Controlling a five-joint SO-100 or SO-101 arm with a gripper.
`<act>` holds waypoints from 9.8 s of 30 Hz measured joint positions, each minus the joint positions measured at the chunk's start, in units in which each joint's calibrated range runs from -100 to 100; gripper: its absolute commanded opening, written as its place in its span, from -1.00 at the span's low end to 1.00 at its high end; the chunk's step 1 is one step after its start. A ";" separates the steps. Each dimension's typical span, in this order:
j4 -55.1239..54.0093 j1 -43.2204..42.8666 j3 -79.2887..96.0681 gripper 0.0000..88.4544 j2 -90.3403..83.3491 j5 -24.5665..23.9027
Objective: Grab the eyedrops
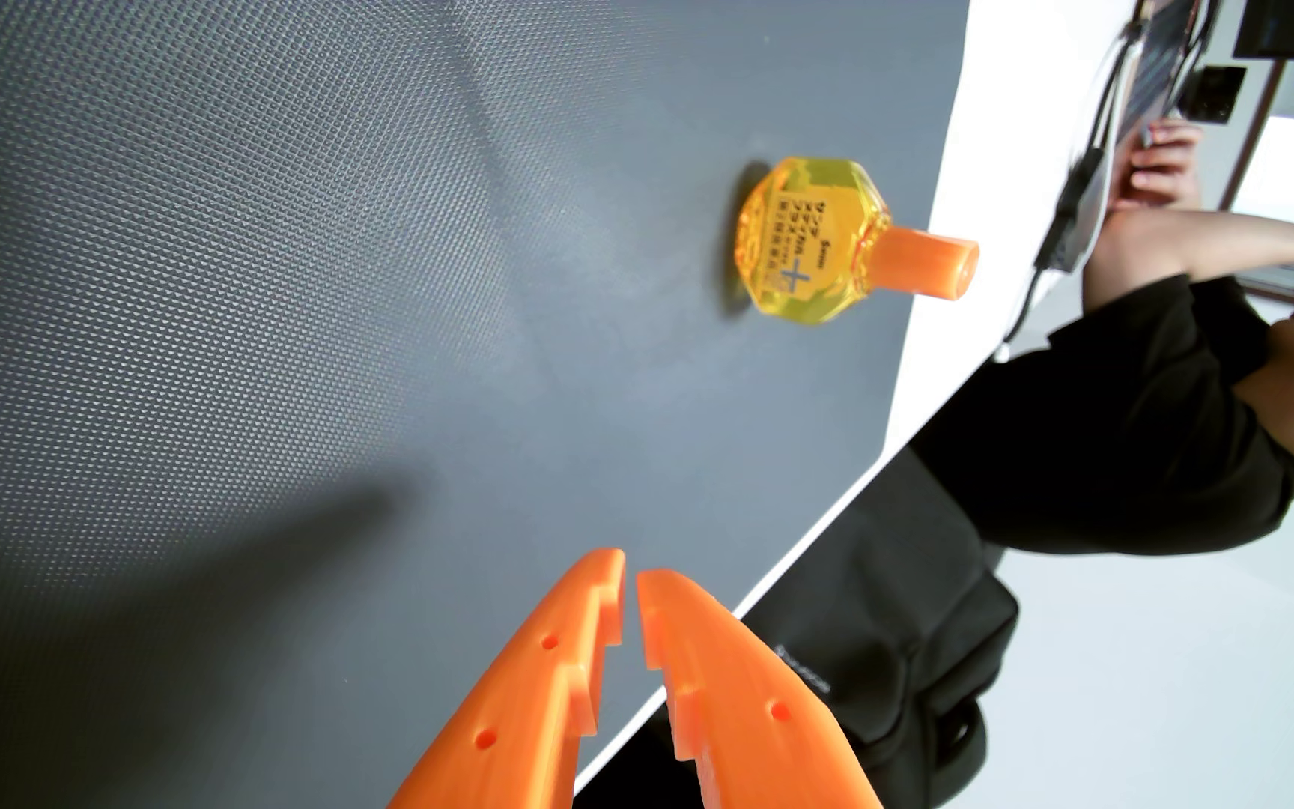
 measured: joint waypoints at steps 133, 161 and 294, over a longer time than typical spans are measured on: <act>0.61 -1.42 -71.06 -0.89 89.11 1.67; 16.39 -3.75 -100.23 -0.62 112.08 -0.42; 23.45 -1.95 -97.97 -0.98 107.67 -0.73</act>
